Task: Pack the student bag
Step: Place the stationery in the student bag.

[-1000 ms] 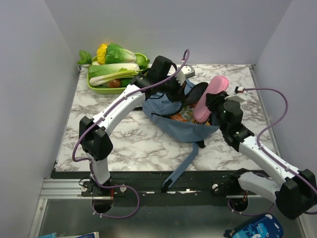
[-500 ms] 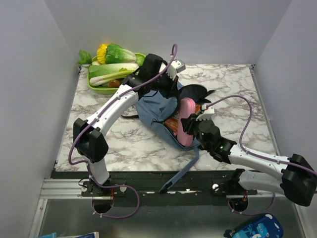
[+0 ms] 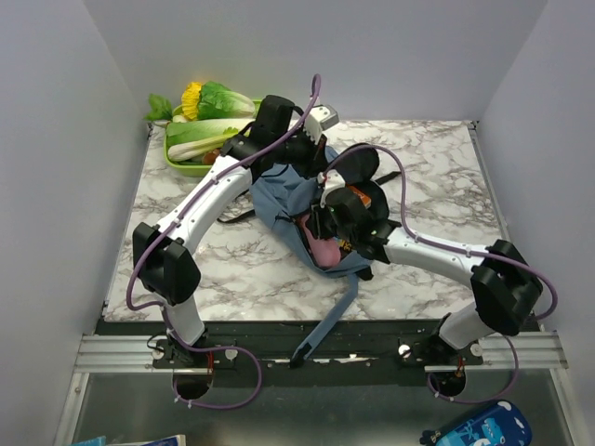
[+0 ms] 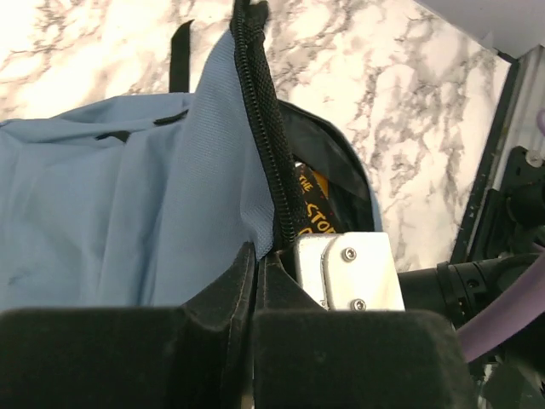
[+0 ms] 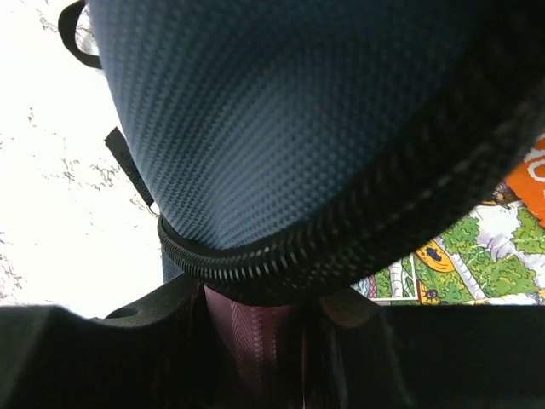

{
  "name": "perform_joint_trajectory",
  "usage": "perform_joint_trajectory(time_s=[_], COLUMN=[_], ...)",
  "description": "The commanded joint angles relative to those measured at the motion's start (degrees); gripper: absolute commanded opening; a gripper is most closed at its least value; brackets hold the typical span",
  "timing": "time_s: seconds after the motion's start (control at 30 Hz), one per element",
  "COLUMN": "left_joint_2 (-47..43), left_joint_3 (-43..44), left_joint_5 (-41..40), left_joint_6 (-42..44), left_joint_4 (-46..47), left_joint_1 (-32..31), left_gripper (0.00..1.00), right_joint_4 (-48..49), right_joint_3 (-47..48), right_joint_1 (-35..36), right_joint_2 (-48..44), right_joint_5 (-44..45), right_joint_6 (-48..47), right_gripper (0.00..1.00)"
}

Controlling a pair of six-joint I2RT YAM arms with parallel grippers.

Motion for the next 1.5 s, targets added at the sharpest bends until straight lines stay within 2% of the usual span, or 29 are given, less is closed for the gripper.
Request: perform_joint_trajectory(time_s=[0.0, 0.03, 0.13, 0.23, 0.37, 0.6, 0.7, 0.73, 0.83, 0.9, 0.93, 1.0, 1.03, 1.07, 1.1, 1.13, 1.23, 1.3, 1.33, 1.37, 1.4, 1.47], left_joint_2=[-2.05, -2.31, -2.14, -2.14, -2.23, -1.79, -1.35, -1.17, -0.47, 0.58, 1.8, 3.22, 3.75, 3.66, 3.49, 3.05, 1.3, -1.16, -3.96, -5.2, -6.17, -7.75], left_joint_3=[2.9, 2.63, 3.24, 3.51, 2.72, 2.81, 2.98, 2.98, 3.51, 5.0, 5.88, 8.51, 8.61, 7.74, 7.03, 6.59, 7.81, 7.38, 6.33, 3.89, 2.91, 0.36], left_joint_5=[12.28, 12.72, 13.08, 13.08, 13.43, 14.31, 14.48, 15.44, 18.69, 20.54, 20.72, 18.01, 17.22, 16.77, 16.59, 16.85, 16.16, 15.98, 15.37, 14.67, 13.96, 13.78], left_joint_6=[0.61, 0.78, 0.96, 2.54, 3.77, 6.06, 7.55, 7.99, 10.79, 17.79, 22.1, 32.98, 34.78, 36.02, 36.64, 37.34, 35.78, 31.31, 28.24, 23.51, 22.33, 21.71], left_joint_4=[2.63, 2.37, 1.32, -0.61, -1.41, -4.13, -5.89, -6.85, -10.7, -15.88, -23.22, -31.0, -35.03, -36.12, -36.48, -37.44, -37.19, -32.29, -25.04, -21.66, -19.19, -15.92], left_joint_1=[-1.41, -1.41, -1.41, -1.41, -1.24, -1.24, -1.24, -1.24, -1.59, -2.38, -3.69, -5.36, -6.76, -7.04, -7.21, -7.13, -6.87, -3.89, -1.87, 0.06, 4.34, 8.58], left_gripper=[0.04, 0.04, 0.04, 0.04, 0.04, 0.04, 0.04, 0.04, 0.07, 0.11, 0.2, 0.25, 0.32, 0.37, 0.51, 0.98, 0.99, 0.99, 0.99, 0.99, 0.99, 0.99], right_joint_4=[-8.09, -7.21, -5.53, -6.15, -6.15, -5.97, -3.7, -3.25, -3.34, -3.86, -4.39, -6.75, -8.25, -9.91, -13.67, -14.67, -19.67, -20.91, -20.57, -20.22, -19.52, -19.16], right_joint_3=[5.36, 5.98, 7.21, 6.43, 1.6, -10.09, -17.73, -19.84, -24.33, -26.44, -26.71, -26.8, -26.28, -25.75, -24.96, -23.56, -19.7, -17.58, -16.88, -14.87, -13.8, -9.26], right_joint_1=[-3.05, -4.2, -8.6, -9.84, -11.06, -11.6, -11.6, -11.68, -11.6, -11.6, -11.51, -11.51, -11.51, -11.51, -11.42, -11.42, -11.51, -11.51, -11.51, -11.51, -11.51, -10.9], right_joint_2=[7.2, 7.47, 6.69, 2.92, -1.92, -16.41, -24.85, -26.52, -32.06, -38.97, -42.33, -48.31, -53.99, -55.96, -58.16, -60.62, -61.35, -60.12, -59.16, -56.62, -54.07, -48.28], right_joint_5=[-6.01, -4.52, -0.46, 2.7, 2.27, 3.93, 3.32, 3.32, 4.11, 4.2, 4.03, 4.98, 5.69, 7.43, 8.23, 8.76, 9.04, 6.58, 5.18, 2.56, 0.79, -4.03], right_joint_6=[-1.6, -0.28, 6.39, 9.05, 8.43, 8.26, 8.96, 9.57, 12.03, 11.95, 11.25, 10.19, 9.93, 9.75, 9.75, 9.67, 9.31, 8.35, 7.82, 7.04, 4.85, 1.33], right_gripper=[0.05, 0.2, 0.51, 0.66, 0.77, 0.82, 0.73, 0.63, 0.46, 0.44, 0.45, 0.53, 0.59, 0.6, 0.61, 0.63, 0.65, 0.65, 0.66, 0.66, 0.67, 0.72])
